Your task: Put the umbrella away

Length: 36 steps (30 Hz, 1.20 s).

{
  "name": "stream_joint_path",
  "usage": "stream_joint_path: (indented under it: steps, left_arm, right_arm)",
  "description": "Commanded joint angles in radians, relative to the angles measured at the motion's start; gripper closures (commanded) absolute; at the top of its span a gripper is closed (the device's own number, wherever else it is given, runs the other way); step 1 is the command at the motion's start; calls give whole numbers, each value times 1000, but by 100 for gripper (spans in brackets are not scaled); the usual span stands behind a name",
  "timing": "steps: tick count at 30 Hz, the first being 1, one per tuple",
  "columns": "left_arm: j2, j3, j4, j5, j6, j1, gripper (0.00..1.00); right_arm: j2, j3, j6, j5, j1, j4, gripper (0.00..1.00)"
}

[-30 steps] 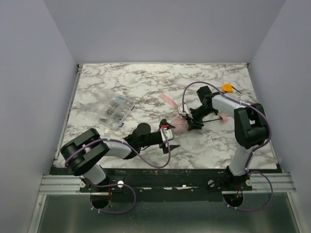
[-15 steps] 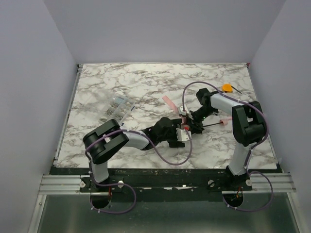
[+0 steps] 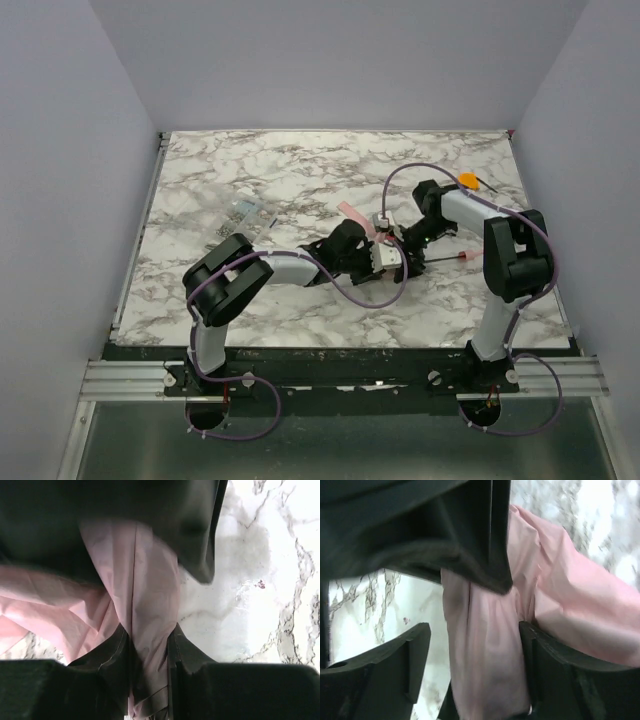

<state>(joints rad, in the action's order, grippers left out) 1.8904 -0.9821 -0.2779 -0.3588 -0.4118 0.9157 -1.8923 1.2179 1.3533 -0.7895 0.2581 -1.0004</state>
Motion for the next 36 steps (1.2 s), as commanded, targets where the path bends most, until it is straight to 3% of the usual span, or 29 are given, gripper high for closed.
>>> stream_joint_path:
  steps: [1, 5, 8, 10, 12, 13, 14, 16, 18, 21, 25, 28, 33, 36]
  left_arm:
    - [166, -20, 343, -235, 187, -120, 100]
    - [224, -46, 392, -332, 277, -200, 100]
    - [263, -87, 429, -374, 343, -219, 100]
    - [291, -108, 450, -413, 401, -236, 100]
    - [332, -147, 512, -447, 461, -250, 100]
    - [350, -171, 548, -464, 480, -254, 100]
    - [373, -193, 580, -479, 499, -256, 100]
    - [413, -237, 638, -501, 529, -260, 100]
    - [453, -282, 683, -523, 544, -265, 100]
    - [488, -326, 704, -532, 565, -267, 100]
    - [502, -365, 737, -531, 568, -272, 100]
    - [500, -375, 753, -522, 564, -274, 100]
    - [510, -388, 772, -520, 555, -279, 98]
    - [510, -389, 776, -519, 552, -280, 98]
  right_arm:
    - [74, 106, -56, -28, -129, -113, 22]
    - [135, 183, -46, -62, -222, -105, 21]
    - [220, 133, -27, -70, -245, -33, 21]
    - [300, 44, 126, -119, -245, -49, 18]
    - [395, -106, 347, -200, -238, -58, 3]
    - [449, -180, 408, -222, -222, -26, 1]
    - [493, -260, 406, -223, -191, 43, 0]
    - [588, -397, 217, -151, -94, 351, 0]
    - [632, -509, 129, -50, -9, 570, 0]
    - [593, -574, 72, 85, 67, 738, 0]
    - [504, -624, 60, 225, 80, 900, 1]
    - [530, -646, 53, 220, 80, 911, 2]
    - [665, -522, 77, -51, 82, 576, 1]
    - [631, -541, 2, 53, 84, 718, 1]
